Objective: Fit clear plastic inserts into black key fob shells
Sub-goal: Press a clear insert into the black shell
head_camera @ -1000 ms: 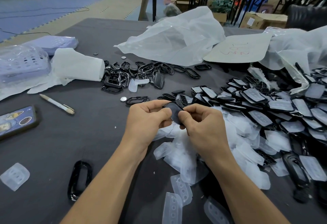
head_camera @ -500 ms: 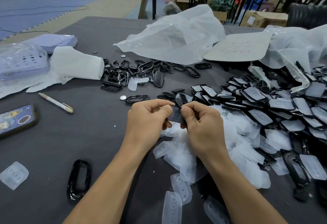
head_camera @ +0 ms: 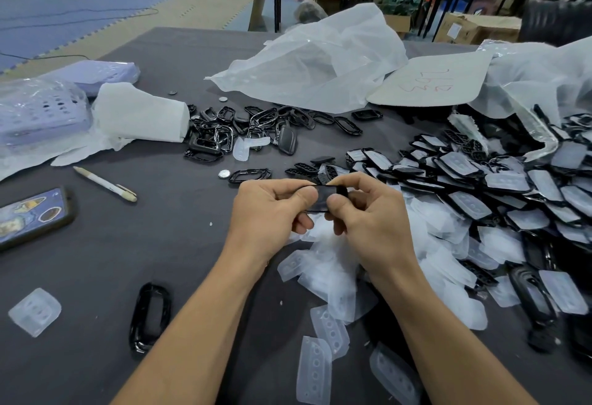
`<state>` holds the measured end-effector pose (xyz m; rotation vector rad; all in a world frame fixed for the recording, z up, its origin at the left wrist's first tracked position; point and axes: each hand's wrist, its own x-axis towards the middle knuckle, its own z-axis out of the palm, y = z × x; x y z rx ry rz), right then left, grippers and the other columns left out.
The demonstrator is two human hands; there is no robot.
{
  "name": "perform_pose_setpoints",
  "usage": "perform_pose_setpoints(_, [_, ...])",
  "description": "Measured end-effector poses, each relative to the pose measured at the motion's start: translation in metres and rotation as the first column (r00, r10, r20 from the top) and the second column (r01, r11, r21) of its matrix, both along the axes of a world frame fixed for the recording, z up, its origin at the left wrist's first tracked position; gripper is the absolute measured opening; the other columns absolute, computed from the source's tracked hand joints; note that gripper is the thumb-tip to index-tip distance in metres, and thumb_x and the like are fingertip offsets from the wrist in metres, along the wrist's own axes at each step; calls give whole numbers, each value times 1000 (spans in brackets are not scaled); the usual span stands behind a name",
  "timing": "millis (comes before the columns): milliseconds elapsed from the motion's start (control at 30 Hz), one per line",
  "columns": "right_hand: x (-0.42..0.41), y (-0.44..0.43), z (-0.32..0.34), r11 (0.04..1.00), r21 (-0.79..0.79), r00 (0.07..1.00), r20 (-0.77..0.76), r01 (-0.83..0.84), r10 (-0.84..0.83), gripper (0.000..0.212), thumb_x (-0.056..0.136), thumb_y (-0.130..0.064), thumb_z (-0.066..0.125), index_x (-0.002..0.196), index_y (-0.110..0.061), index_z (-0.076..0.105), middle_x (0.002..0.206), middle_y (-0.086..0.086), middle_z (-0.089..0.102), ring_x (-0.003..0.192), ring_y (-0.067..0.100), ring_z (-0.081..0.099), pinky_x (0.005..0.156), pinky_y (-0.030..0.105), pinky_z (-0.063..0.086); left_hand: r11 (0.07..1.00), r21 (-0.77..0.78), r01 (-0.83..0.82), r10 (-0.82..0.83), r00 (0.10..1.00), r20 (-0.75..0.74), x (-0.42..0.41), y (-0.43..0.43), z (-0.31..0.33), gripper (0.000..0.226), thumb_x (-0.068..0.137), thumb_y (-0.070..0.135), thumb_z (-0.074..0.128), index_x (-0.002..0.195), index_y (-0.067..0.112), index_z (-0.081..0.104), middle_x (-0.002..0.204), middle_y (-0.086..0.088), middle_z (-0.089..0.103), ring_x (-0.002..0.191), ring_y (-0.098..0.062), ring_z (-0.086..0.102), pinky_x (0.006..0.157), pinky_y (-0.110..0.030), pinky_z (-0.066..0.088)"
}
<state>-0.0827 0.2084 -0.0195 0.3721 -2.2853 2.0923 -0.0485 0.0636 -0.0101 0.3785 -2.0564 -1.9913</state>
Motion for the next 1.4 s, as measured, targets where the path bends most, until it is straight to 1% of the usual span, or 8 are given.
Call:
perform_pose_setpoints(133, [-1,0,-2,1000,0,1000,-4,25,-25,26,93,2,65,91,-22,73,60,9,65,52,19,50,53,34,45,989,113,92,-100,993,60,2,-8,3,28,93,-5,65,88,16,83,75,-5,78,58,-15,70,53,-20,55])
perform_pose_setpoints(333, [-2,-1,-3,999,33,999,-11,42,-42,24,90,-1,67,89,-24,73,59,3,65,51,17,51,56,35,46,985,106,137,-149,982,116,6,-15,6,40,65,4,55,78,26,86,85,-8,81,75,-17,78,63,-22,61])
perform_pose_setpoints(600, [-1,0,0,1000,-13,1000,23,16,-15,28,90,4,65,86,-23,73,59,1,64,53,18,50,54,31,45,994,66,86,-93,988,126,5,-13,2,14,88,-3,72,90,7,82,79,-12,79,64,-14,73,57,-19,55])
perform_pose_setpoints(733, [0,0,3,999,-49,998,57,11,-8,30,89,10,59,84,-16,74,58,0,64,49,11,54,50,22,44,997,79,21,-31,992,120,5,-10,4,17,86,-8,73,86,6,82,73,-14,78,59,-16,72,55,-20,56])
perform_pose_setpoints(900, [3,-2,2,996,85,999,-36,34,-31,13,88,-11,72,82,-23,73,59,-3,65,53,10,55,54,23,44,998,46,-48,44,995,89,6,-6,4,30,80,-10,73,71,16,83,68,-16,76,56,-20,72,53,-23,56])
perform_pose_setpoints(1100, [3,-3,4,997,21,997,36,70,-71,33,94,3,57,86,-24,74,57,-2,63,50,14,55,52,24,46,996,19,-86,85,994,71,4,-3,4,33,78,-10,74,67,20,83,65,-16,75,53,-19,70,52,-23,56])
perform_pose_setpoints(1267, [11,-2,6,924,165,922,-241,346,-303,18,89,-11,69,85,-28,71,75,-17,70,69,6,64,63,14,48,991,19,-131,130,990,57,3,-2,3,28,79,-8,76,73,18,82,65,-12,76,54,-19,72,53,-25,57])
perform_pose_setpoints(1400, [12,-2,5,876,305,898,-355,373,-258,10,85,-18,77,87,-27,79,71,-16,67,68,2,56,65,13,42,986,-12,-164,164,986,35,3,0,2,28,77,-6,78,69,20,81,64,-10,76,55,-20,74,54,-27,60])
